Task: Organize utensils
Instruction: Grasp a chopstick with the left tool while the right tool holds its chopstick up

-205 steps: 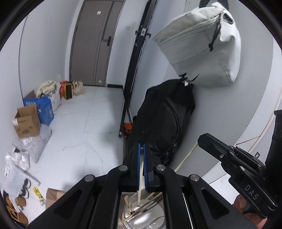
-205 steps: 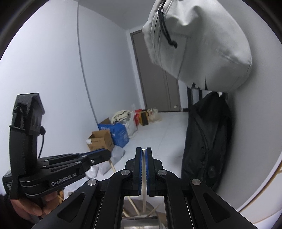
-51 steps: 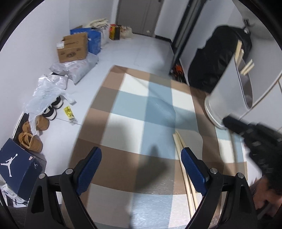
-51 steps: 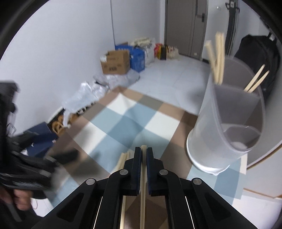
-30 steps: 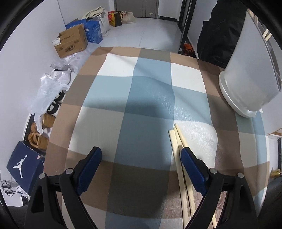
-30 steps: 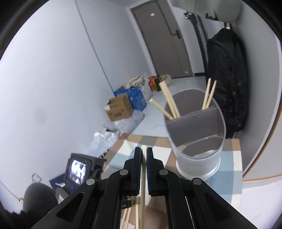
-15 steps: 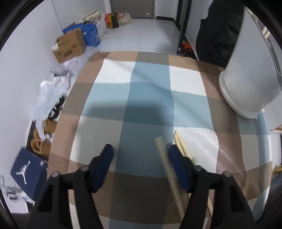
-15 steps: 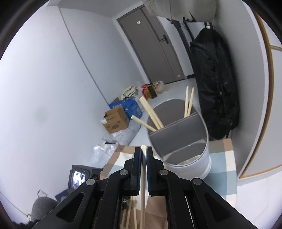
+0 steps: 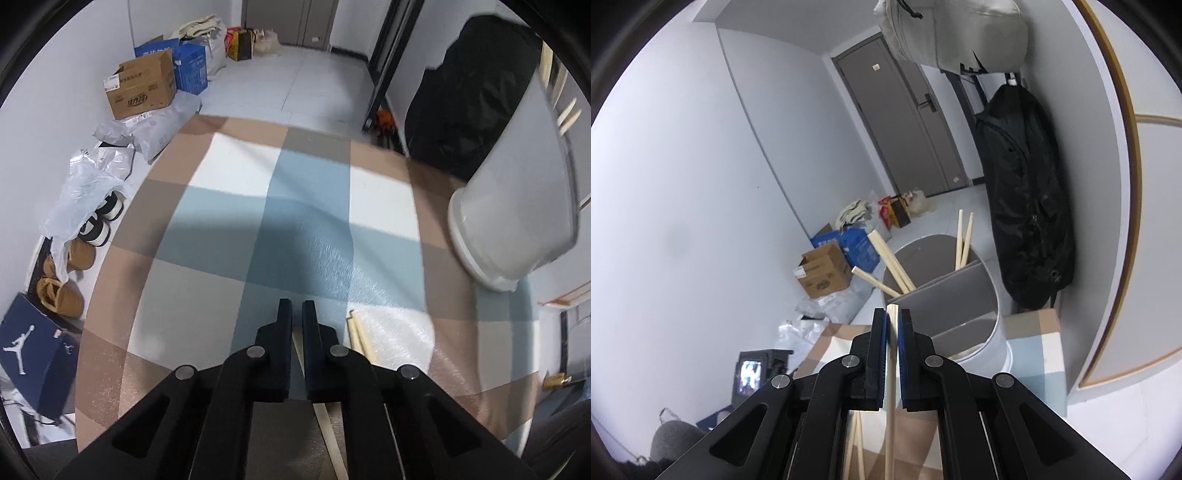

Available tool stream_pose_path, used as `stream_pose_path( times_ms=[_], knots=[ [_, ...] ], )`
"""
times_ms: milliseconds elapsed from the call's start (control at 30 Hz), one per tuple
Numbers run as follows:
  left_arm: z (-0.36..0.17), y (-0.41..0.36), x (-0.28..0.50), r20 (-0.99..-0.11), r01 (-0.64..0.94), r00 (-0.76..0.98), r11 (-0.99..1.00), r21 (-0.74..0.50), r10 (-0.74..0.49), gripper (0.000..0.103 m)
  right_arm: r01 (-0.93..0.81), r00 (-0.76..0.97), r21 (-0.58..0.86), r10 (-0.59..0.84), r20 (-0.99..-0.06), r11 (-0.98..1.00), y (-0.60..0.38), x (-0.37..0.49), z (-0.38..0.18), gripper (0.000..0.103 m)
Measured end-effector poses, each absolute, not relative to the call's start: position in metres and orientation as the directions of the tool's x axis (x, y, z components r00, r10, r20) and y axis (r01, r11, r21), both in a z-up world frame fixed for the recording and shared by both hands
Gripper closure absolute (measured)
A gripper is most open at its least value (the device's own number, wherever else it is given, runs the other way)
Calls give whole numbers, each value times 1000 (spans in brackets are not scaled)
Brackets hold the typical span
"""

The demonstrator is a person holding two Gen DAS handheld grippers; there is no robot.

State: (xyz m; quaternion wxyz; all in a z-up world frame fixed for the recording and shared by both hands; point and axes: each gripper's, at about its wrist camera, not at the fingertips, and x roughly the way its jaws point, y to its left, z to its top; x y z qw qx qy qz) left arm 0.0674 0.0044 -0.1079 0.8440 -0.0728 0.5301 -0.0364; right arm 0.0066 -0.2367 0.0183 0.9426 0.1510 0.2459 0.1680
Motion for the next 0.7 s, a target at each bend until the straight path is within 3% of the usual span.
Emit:
stream_pose_path(
  times_ms=[700],
  knots=[
    [-7, 11, 27, -666, 126, 713, 974, -186, -220, 102, -239, 886, 305, 336, -320, 922, -233, -10, 43, 98]
  ],
)
